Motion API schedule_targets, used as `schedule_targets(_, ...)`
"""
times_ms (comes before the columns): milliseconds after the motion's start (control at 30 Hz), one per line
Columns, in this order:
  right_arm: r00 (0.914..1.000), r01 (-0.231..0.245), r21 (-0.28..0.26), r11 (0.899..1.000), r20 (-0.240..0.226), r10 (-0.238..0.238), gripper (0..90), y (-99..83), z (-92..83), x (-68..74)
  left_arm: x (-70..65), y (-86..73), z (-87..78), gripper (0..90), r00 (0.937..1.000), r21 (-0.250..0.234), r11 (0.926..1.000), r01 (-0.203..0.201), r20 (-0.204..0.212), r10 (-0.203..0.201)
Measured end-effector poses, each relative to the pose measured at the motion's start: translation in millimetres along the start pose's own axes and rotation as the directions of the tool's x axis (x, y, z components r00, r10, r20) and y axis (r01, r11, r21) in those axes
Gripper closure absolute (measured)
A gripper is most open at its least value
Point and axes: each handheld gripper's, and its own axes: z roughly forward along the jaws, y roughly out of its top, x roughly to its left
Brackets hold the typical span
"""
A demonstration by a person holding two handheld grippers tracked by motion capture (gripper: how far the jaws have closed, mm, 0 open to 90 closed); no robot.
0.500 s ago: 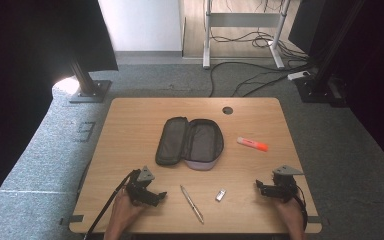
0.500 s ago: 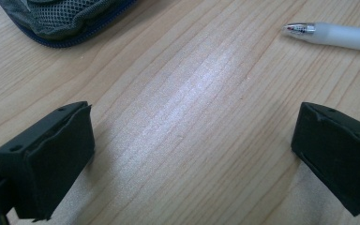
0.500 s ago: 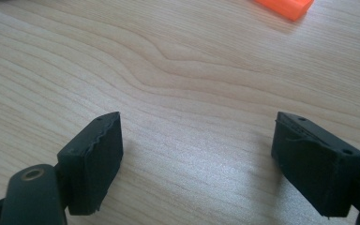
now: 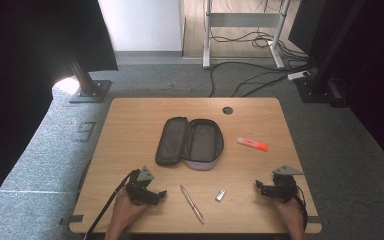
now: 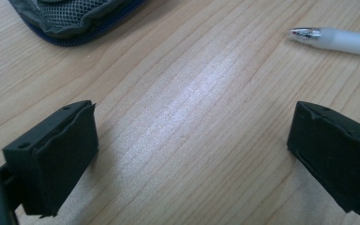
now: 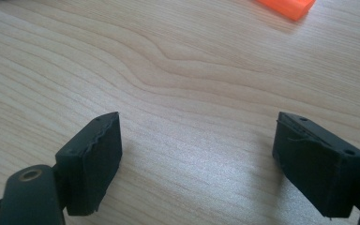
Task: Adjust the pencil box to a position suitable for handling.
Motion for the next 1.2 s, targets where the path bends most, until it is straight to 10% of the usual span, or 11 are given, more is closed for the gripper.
schedule_targets(1200,1.0,0.002,0.001,1.0,-0.001,-0.002,15.4,0.1,0.1,0.0,2.5,17.7,-15.4,8.2,0.9989,-0.065,0.9968,0.046,0.005,-0.046)
